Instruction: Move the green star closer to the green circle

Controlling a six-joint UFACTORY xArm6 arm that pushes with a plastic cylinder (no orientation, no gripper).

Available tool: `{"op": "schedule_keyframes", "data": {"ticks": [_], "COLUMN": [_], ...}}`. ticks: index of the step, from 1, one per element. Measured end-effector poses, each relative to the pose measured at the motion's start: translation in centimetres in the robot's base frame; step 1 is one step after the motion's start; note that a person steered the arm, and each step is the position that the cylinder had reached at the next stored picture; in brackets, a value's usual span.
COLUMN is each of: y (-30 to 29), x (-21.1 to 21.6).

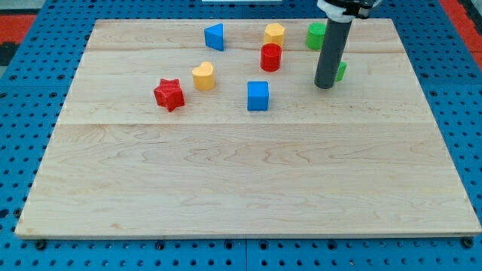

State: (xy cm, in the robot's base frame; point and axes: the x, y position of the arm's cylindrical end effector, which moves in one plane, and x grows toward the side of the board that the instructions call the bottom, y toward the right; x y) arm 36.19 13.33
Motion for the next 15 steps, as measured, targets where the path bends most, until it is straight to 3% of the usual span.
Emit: {"op": "schedule_keyframes", "data": {"ticks": [2,3,4,7,13,14,15], "y": [-0.2,-0.4,0.6,0.5,1.6,0.4,3.5], "x": [-1.4,-5.4,-6.8,-8.5,-8.4,-6.9,-4.5]}}
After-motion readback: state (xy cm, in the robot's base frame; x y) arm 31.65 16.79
